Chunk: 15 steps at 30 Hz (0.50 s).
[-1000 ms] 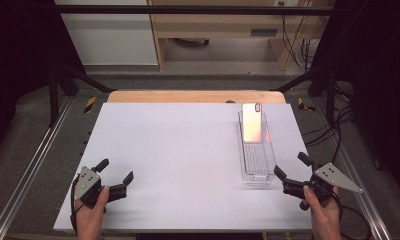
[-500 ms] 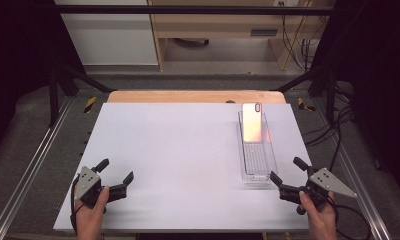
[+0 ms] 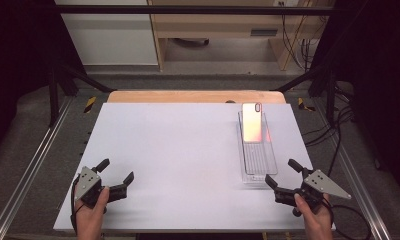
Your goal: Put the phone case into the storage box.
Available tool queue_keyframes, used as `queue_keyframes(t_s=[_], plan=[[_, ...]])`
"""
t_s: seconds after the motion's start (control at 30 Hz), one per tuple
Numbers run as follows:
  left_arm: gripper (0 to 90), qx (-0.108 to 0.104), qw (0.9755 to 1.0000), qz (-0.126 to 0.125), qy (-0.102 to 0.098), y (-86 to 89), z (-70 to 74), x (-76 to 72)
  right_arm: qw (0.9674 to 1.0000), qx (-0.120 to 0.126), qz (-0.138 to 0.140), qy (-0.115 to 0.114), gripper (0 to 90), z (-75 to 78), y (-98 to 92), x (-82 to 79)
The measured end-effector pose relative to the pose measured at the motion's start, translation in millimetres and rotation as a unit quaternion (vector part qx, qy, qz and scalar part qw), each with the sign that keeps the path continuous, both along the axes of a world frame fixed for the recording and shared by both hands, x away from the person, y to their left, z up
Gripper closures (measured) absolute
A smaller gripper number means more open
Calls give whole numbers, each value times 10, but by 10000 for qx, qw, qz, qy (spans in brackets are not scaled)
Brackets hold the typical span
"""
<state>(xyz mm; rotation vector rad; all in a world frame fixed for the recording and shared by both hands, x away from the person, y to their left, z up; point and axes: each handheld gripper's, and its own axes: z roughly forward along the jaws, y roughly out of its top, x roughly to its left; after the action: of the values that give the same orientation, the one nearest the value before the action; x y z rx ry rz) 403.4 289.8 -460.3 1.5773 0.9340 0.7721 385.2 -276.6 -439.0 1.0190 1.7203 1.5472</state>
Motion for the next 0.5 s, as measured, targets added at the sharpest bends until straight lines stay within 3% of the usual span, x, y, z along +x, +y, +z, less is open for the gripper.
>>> queue_keyframes(t_s=[0.5], plan=[[16, -16, 9999, -91, -63, -6, 3, -3, 9999, -40, 161, 19, 38, -49, 115, 1]])
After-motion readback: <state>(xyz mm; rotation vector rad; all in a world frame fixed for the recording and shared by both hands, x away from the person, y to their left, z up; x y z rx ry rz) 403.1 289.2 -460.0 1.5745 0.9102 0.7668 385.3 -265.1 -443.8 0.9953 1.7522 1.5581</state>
